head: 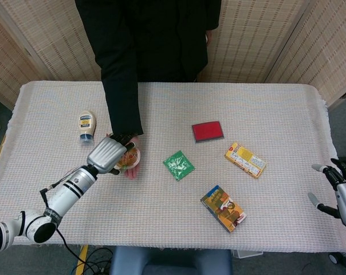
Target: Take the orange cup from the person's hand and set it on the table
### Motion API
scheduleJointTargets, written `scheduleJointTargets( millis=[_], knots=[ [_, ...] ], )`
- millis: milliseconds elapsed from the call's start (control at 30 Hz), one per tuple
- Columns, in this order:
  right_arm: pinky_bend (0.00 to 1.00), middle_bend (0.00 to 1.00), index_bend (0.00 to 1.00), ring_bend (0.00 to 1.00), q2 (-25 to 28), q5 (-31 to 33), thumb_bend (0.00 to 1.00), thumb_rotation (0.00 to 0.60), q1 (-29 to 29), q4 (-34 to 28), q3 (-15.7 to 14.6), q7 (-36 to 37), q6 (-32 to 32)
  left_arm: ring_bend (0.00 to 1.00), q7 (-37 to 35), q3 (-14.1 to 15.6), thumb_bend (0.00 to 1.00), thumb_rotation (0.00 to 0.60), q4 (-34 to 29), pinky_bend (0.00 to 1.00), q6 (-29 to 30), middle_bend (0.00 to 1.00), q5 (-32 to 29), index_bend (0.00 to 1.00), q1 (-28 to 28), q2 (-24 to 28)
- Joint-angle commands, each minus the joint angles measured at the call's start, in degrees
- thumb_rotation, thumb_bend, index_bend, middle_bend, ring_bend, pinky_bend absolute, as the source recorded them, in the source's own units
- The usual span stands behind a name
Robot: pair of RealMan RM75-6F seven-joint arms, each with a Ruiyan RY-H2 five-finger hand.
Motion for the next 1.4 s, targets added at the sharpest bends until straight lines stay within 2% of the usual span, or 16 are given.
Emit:
scheduleJointTargets(
  millis=[33,267,433,633,800,1000,1233,1400],
  knots=[
    [0.20,0.32,0.23,0.17,-0.02,0.09,0.24,0.600,0.04,0.04,0.06,0.04,-0.06,0.25,-1.40,0.18,0.26,0.600,1.26,0.52,0.57,0.18,1.34,0.40,-0.31,-1.05],
    [0.20,0.32,0.23,0.17,-0.15,0.48,0.24,0.600,-0.08,0.27,0.11,0.10,-0.16,0.44,-6.29,0.79,0.26,0.600,5.06,0.72,3.90,0.43,7.58,0.56,0.14,-3.67],
    [0.20,0.32,0.23,0.17,-0.23,0.62,0.24,0.600,-0.07,0.39,0.24,0.19,-0.18,0.52,-8.28,1.62,0.26,0.600,8.08,0.75,6.79,0.52,11.87,0.62,0.58,-5.50],
    [0.20,0.32,0.23,0.17,-0.23,0.52,0.24,0.600,-0.04,0.25,0.39,0.02,0.00,0.60,-11.08,1.78,0.27,0.600,9.97,0.81,8.89,0.60,14.26,0.66,0.95,-6.36],
    [0.20,0.32,0.23,0.17,-0.27,0.41,0.25,0.600,-0.07,0.11,0.44,-0.08,0.14,0.62,-13.56,1.65,0.27,0.600,7.65,0.82,10.21,0.61,14.71,0.66,2.03,-3.93],
    [0.20,0.32,0.23,0.17,-0.41,0.39,0.24,0.600,-0.08,0.04,0.41,-0.11,0.05,0.62,-16.42,2.89,0.27,0.600,2.49,0.82,14.94,0.62,17.37,0.66,5.88,1.87],
    [0.20,0.32,0.23,0.17,-0.54,-0.14,0.25,0.600,0.22,-0.06,0.36,-0.31,-0.21,0.62,-19.57,6.14,0.27,0.600,-0.89,0.82,21.77,0.62,21.70,0.66,12.10,7.52],
    [0.20,0.32,0.23,0.17,-0.69,-0.26,0.24,0.600,0.63,-0.02,0.37,-0.28,-0.80,0.62,-19.51,8.40,0.27,0.600,-0.41,0.81,22.84,0.62,21.88,0.66,15.25,8.79]
  ],
)
